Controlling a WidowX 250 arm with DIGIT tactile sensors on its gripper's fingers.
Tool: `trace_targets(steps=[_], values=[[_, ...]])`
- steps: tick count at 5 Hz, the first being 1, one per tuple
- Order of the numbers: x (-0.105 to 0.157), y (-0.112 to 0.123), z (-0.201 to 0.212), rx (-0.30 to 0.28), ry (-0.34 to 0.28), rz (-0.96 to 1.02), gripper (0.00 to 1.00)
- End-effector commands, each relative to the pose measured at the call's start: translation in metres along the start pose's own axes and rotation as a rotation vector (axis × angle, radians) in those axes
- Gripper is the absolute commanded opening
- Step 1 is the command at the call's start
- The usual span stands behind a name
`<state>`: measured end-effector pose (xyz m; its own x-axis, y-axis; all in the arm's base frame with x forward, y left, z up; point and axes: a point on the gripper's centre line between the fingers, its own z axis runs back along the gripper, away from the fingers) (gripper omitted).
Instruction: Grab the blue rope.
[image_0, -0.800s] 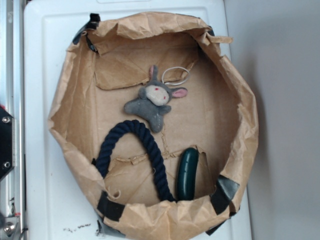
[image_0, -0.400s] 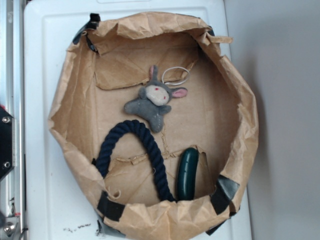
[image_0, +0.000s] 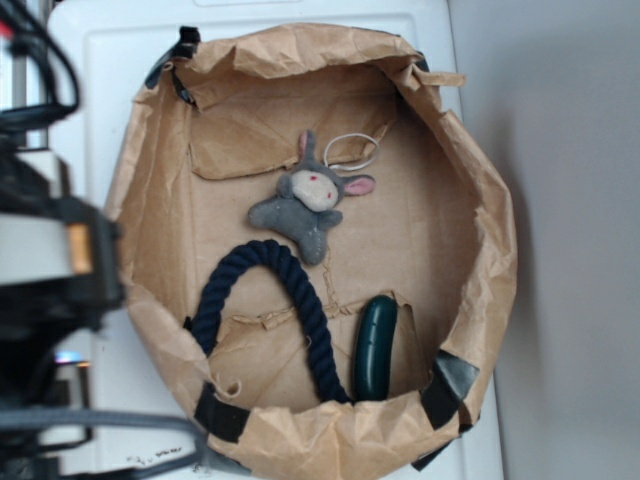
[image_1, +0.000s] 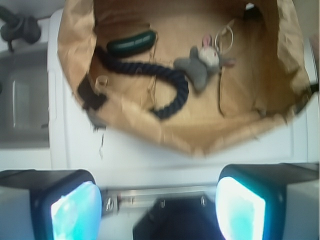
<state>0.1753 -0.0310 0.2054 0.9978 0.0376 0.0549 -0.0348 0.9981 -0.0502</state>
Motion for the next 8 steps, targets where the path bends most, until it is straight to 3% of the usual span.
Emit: trace_targets(steps=[1, 2, 5, 8], values=[[0.071, -0.012, -0.012, -0.138, -0.034, -0.204, 1.00], [0.081, -0.016, -0.011, -0.167, -0.042, -0.339, 1.00], [0.081, -0.016, -0.011, -0.167, -0.042, -0.339, 1.00], [0.105, 0.030, -0.087, -0.188, -0.075, -0.369, 1.00]])
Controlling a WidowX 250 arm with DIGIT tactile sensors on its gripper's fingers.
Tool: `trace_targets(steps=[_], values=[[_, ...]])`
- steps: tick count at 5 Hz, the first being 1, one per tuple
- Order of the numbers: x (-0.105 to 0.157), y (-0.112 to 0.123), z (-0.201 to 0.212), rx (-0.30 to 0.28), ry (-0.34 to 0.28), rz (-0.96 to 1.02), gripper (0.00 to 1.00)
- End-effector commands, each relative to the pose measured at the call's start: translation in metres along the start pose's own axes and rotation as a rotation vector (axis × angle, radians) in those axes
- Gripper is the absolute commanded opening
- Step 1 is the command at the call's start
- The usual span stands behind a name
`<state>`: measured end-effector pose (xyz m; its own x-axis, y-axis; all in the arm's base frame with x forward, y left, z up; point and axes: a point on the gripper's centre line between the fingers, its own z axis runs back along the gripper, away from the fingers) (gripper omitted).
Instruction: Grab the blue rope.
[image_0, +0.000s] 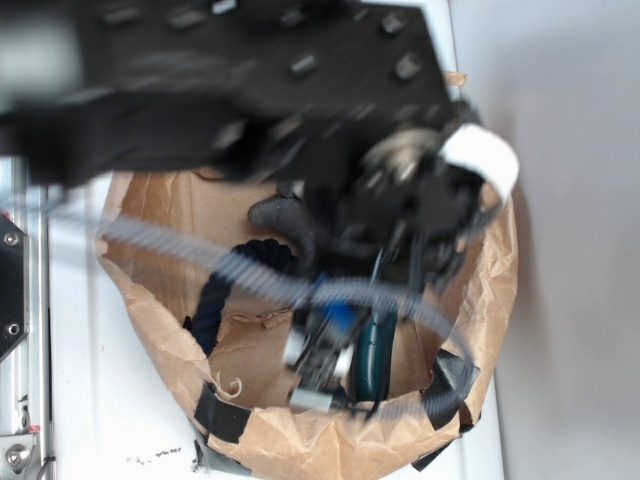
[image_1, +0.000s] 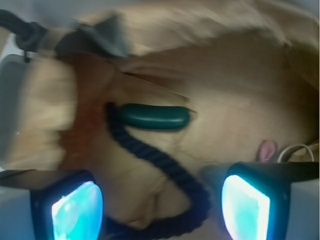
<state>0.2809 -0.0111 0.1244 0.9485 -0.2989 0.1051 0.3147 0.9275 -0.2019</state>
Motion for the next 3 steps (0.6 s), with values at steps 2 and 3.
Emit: trace_targets(steps=[2, 3], values=[[-0.020, -0.001, -0.040, 0.039, -0.058, -0.174, 1.00], [-0.025, -0.010, -0.056, 0.060, -0.048, -0.217, 1.00]])
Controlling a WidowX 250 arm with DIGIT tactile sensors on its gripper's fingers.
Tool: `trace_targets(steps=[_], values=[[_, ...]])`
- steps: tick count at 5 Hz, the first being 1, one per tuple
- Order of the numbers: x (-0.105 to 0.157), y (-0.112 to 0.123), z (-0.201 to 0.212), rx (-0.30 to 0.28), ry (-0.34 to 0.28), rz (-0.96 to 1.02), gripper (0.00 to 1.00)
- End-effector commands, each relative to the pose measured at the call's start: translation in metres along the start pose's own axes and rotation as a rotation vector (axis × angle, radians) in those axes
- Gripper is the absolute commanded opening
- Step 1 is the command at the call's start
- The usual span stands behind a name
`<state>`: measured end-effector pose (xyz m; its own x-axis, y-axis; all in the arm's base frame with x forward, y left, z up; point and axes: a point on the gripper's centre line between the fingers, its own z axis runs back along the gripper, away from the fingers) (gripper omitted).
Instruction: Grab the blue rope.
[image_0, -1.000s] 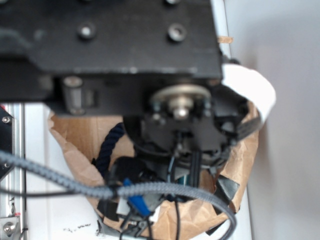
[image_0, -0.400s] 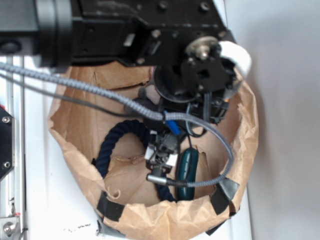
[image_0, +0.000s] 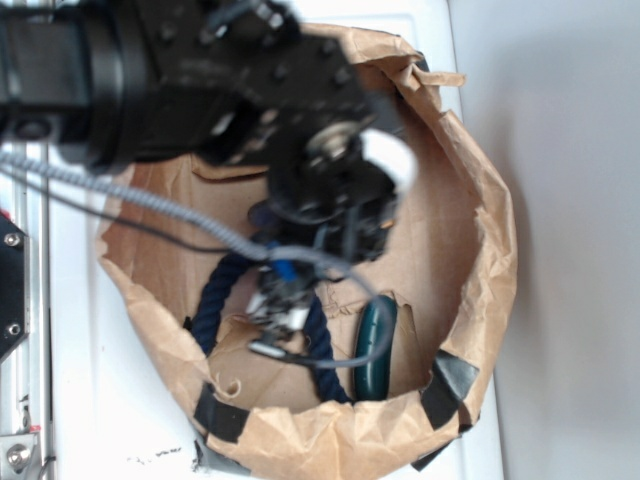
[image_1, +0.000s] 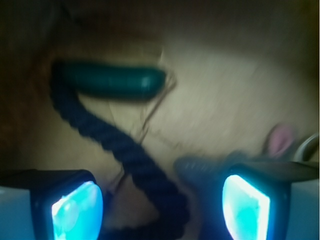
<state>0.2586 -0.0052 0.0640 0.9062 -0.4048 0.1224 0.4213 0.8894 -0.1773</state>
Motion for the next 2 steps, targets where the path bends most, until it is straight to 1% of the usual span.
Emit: trace_targets(steps=[1, 2], values=[[0.003, -0.030, -0.022, 0.085, -0.039, -0.131, 1.00], [0.004, -0.033, -0.043, 0.114, -0.029, -0.139, 1.00]])
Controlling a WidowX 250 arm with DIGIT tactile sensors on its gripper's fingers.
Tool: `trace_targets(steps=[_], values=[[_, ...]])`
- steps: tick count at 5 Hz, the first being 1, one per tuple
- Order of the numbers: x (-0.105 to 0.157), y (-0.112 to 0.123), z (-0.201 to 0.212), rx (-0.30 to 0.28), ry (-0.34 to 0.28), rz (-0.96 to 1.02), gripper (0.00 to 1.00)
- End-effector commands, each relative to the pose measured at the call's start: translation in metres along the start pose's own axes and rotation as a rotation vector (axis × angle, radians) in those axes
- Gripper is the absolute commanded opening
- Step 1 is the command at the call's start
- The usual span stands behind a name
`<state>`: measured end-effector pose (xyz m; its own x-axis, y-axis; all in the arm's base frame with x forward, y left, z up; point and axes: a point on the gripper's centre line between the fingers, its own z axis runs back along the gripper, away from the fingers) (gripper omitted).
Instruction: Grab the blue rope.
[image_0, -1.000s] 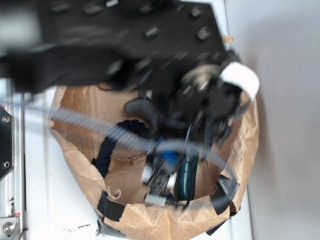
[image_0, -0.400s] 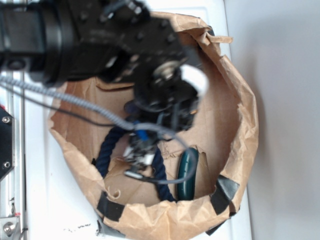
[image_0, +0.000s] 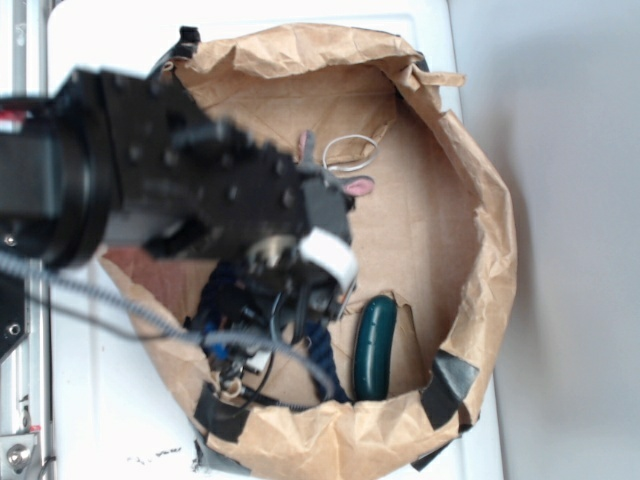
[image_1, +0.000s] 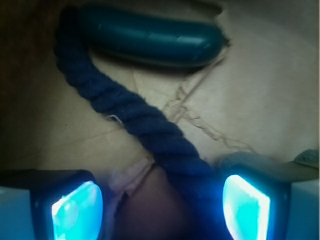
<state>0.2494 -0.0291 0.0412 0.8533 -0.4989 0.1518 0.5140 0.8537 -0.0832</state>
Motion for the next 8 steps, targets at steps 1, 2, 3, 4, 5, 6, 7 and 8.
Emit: trace_targets(steps=[1, 2, 3, 4, 5, 6, 7, 8], values=[[0.007, -0.012, -0.023, 0.047, -0.007, 0.003, 0.00], [0.004, -0.011, -0.024, 0.054, -0.027, 0.012, 0.00], [0.000, -0.009, -0.028, 0.060, -0.042, 0.013, 0.00], [-0.001, -0.010, -0.011, 0.024, -0.045, 0.028, 0.00], [-0.002, -0.009, 0.031, 0.017, -0.077, 0.112, 0.00], [-0.009, -0.007, 0.066, -0.003, -0.097, 0.160, 0.00], [-0.008, 0.001, 0.097, -0.037, -0.087, 0.203, 0.00], [-0.004, 0.003, 0.117, 0.021, -0.089, 0.291, 0.00]])
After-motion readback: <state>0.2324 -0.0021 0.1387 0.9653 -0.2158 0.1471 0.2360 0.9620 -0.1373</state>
